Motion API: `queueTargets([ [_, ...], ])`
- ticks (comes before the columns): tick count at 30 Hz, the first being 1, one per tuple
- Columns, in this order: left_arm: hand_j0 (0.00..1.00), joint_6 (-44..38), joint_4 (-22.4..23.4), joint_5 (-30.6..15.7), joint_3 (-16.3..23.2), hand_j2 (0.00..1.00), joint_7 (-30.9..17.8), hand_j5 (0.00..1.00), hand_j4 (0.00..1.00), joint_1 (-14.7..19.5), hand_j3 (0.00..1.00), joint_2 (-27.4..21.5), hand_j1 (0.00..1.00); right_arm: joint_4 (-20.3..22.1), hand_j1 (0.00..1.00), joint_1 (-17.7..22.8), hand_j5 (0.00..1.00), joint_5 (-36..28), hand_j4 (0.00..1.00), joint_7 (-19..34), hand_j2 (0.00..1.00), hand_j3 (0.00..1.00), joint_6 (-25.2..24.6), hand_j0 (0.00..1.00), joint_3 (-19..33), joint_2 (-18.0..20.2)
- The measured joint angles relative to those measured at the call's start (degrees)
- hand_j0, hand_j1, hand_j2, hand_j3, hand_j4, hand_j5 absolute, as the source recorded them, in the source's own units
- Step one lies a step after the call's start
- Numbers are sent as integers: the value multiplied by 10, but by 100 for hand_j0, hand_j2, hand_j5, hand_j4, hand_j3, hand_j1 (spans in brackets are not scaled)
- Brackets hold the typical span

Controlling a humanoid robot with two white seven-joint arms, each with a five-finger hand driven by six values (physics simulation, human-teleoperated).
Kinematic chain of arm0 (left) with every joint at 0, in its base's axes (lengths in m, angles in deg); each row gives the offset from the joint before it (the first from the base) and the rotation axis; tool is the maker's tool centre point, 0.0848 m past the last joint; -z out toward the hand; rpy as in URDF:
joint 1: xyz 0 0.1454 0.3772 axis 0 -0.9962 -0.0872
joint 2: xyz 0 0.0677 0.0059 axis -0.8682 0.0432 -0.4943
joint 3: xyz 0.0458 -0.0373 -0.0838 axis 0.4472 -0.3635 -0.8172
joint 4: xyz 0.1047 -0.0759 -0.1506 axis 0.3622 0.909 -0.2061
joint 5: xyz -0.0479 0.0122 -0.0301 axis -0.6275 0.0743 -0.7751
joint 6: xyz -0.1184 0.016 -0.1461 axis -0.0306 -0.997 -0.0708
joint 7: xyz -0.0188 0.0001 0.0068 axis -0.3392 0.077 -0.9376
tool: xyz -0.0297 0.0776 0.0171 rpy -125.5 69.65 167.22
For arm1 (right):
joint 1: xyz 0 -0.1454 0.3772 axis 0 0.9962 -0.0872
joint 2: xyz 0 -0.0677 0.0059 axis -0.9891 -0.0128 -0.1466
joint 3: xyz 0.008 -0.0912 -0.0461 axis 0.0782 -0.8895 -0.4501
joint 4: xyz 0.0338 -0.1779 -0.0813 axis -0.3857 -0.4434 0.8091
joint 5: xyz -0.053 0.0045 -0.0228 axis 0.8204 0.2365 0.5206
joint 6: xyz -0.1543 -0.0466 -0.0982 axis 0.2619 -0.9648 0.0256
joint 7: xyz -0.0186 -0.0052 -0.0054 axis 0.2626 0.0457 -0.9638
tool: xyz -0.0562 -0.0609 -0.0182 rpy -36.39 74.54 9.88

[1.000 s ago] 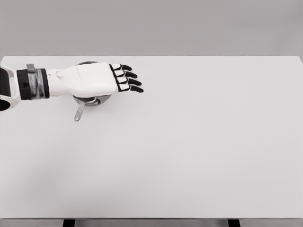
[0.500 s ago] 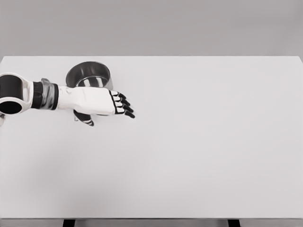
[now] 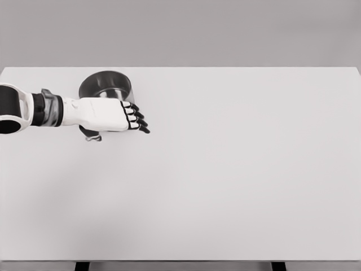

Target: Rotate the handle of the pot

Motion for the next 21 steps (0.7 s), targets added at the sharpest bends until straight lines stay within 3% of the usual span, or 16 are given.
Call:
queueTargets([
  [13, 99, 0, 1, 13, -25, 99, 2, 99, 99, -4, 99, -38, 99, 0, 100, 0, 100, 0, 100, 0, 100, 100, 0, 100, 0, 0],
  [21, 99, 0, 31, 15, -38, 99, 2, 99, 99, -4, 99, -45, 99, 0, 100, 0, 100, 0, 100, 0, 100, 100, 0, 100, 0, 0],
])
